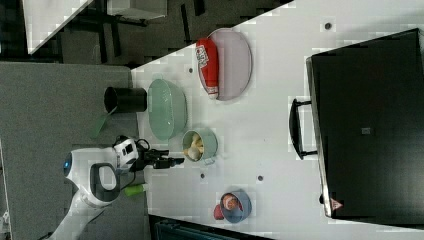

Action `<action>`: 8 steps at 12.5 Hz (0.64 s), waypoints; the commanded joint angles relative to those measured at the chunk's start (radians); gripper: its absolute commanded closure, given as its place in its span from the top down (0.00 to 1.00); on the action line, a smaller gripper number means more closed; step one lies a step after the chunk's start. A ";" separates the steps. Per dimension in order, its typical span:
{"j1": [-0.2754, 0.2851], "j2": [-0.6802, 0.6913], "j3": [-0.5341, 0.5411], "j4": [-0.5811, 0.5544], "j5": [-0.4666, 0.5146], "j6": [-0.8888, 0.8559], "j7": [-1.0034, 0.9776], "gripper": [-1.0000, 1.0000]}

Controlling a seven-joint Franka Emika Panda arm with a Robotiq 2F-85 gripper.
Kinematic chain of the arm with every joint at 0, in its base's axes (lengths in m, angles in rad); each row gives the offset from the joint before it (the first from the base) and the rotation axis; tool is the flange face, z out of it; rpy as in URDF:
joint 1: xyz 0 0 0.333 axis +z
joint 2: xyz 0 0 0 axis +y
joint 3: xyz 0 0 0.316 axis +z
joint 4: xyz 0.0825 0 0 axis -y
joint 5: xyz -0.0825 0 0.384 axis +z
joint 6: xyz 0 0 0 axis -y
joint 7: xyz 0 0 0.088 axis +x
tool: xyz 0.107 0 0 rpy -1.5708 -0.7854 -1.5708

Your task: Pick Banana and place it in mug.

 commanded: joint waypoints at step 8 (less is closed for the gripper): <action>-0.065 -0.264 -0.303 0.340 -0.009 -0.488 0.061 1.00</action>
